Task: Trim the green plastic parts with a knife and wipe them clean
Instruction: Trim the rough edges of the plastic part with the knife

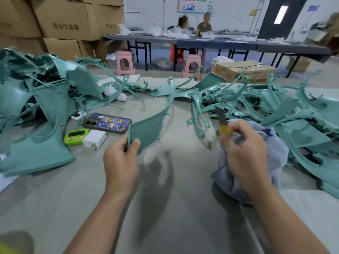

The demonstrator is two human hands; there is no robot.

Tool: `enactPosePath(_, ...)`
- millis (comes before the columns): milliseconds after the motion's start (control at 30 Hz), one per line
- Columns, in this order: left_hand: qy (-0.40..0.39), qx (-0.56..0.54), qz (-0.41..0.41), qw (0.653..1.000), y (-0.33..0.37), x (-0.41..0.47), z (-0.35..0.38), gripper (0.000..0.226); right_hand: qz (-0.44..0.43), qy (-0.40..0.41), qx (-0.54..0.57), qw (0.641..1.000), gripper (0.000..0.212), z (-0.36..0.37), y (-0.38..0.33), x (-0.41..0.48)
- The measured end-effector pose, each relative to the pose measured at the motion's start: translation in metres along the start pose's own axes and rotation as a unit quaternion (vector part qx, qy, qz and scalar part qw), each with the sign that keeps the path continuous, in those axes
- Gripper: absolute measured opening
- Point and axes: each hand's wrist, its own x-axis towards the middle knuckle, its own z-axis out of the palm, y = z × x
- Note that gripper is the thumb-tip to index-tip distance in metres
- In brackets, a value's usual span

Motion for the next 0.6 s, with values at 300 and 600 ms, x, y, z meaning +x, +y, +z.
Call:
enactPosePath(300, -0.137, 0.248, 0.065, 0.957, -0.010, -0.014, 0.007, 0.049, -0.017, -0.249, 0.050, 0.967, 0.020, 0.030, -0.014, -0.029)
enactPosePath(600, -0.115, 0.169, 0.076, 0.976, -0.011, -0.009, 0.007, 0.023, 0.000, -0.278, 0.054, 0.959, 0.020, 0.026, -0.014, -0.027)
